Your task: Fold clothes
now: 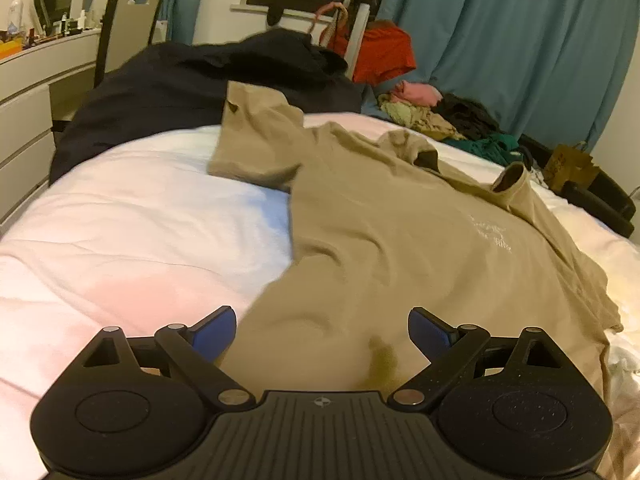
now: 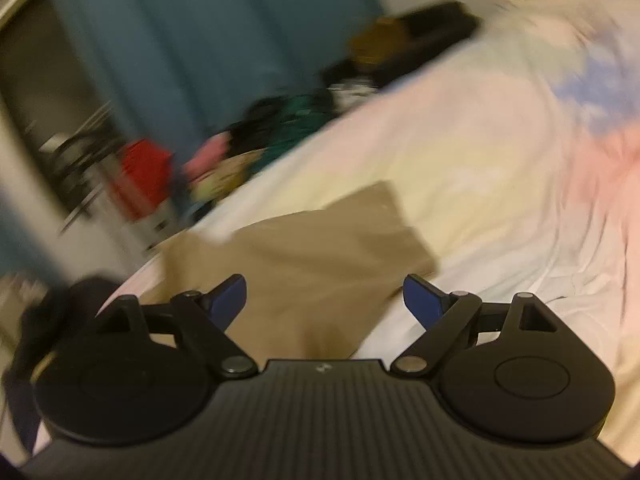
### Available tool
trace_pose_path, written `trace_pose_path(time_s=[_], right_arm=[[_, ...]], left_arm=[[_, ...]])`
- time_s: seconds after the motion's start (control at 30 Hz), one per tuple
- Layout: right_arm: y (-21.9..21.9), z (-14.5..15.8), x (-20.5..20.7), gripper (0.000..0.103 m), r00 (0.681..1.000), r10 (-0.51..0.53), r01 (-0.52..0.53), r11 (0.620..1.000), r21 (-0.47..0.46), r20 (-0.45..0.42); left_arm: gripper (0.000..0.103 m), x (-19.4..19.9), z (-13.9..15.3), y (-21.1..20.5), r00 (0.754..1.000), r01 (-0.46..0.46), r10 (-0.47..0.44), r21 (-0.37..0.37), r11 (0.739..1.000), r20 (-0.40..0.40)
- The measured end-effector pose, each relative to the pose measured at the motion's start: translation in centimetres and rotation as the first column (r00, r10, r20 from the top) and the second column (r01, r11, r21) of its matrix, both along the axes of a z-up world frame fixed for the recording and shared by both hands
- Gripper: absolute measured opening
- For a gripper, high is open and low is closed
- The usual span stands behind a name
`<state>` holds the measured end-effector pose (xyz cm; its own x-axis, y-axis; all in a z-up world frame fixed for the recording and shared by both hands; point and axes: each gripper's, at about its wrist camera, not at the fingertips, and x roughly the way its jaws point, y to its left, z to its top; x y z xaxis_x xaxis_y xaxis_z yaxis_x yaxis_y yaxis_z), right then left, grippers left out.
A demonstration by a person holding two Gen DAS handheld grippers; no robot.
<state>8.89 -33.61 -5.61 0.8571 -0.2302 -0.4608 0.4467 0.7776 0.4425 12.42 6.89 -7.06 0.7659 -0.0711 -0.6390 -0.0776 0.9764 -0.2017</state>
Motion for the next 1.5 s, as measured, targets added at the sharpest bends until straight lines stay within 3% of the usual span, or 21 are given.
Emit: trace_pose_path(time_s=[0.1,0.2,0.3,0.43,0.53,0.63,0.77,0.83,0.9,1.0,1.1,1.17,1.3,1.5], right_arm=[[4.5,2.1,-2.1,0.087,0.996,0.08,-0.078,0.994,-0.082,0.03],[8.1,2.9,-3.7,0.087,0.982,0.18,-0.174,0.981,-0.085,0.063],[10.0,2.9,-3.8,0.087,0.971,0.231,-0.224,0.969,-0.1,0.057],[12.3,2.8,-3.8,0.087,0.955,0.293,-0.286,0.951,-0.12,0.043],[12.6,2.2,-3.0,0.087,0.949,0.313,-0.306,0.944,-0.124,0.044],[12.5,0.3,-1.4,0.087,0.944,0.33,-0.328,0.94,-0.098,0.004],[12.3,-2.2,0.8,0.087,0.934,0.353,-0.355,0.933,-0.053,-0.051],[12.1,-3.2,1.7,0.087,0.929,0.365,-0.367,0.93,-0.023,-0.064],[12.1,-3.9,2.7,0.087,0.924,0.376,-0.377,0.926,0.004,-0.074],[12.3,-4.9,3.9,0.087,0.914,0.395,-0.393,0.919,0.044,-0.092],[12.9,-5.5,4.5,0.087,0.906,0.409,-0.406,0.912,0.055,-0.109],[13.3,-5.6,4.6,0.087,0.903,0.413,-0.41,0.911,0.052,-0.121],[13.8,-5.0,4.2,0.087,0.906,0.407,-0.403,0.914,0.053,-0.121],[14.4,-3.7,3.7,0.087,0.913,0.391,-0.394,0.919,-0.008,-0.114]], left_arm=[[0.095,-1.3,1.1,0.8,1.0,0.006,-0.006,-0.004,1.0,0.027],[0.095,-2.4,2.2,1.6,0.998,-0.002,0.003,-0.023,1.0,0.06],[0.095,-2.4,3.2,2.7,0.997,-0.003,0.01,-0.09,0.996,0.079],[0.095,1.0,4.0,3.8,0.995,0.004,0.012,-0.16,0.987,0.097],[0.095,5.6,2.5,5.1,0.998,-0.024,0.038,-0.227,0.974,0.059],[0.088,10.0,-0.5,7.2,0.994,-0.108,0.114,-0.34,0.934,-0.002],[0.082,13.6,-4.4,10.3,0.975,-0.199,0.223,-0.505,0.84,-0.014],[0.081,14.6,-4.8,11.1,0.968,-0.189,0.246,-0.524,0.83,0.04],[0.073,15.4,-5.2,11.8,0.966,-0.179,0.249,-0.526,0.832,0.064],[0.057,16.2,-6.2,12.7,0.965,-0.178,0.256,-0.563,0.807,0.061],[0.033,16.8,-6.9,12.7,0.966,-0.179,0.253,-0.564,0.806,0.054],[0.004,17.2,-7.0,12.5,0.969,-0.173,0.24,-0.553,0.815,0.051],[0.003,16.9,-6.5,12.7,0.968,-0.162,0.238,-0.528,0.833,0.078],[0.002,14.9,-2.1,11.8,0.954,-0.098,0.205,-0.418,0.903,0.22]])
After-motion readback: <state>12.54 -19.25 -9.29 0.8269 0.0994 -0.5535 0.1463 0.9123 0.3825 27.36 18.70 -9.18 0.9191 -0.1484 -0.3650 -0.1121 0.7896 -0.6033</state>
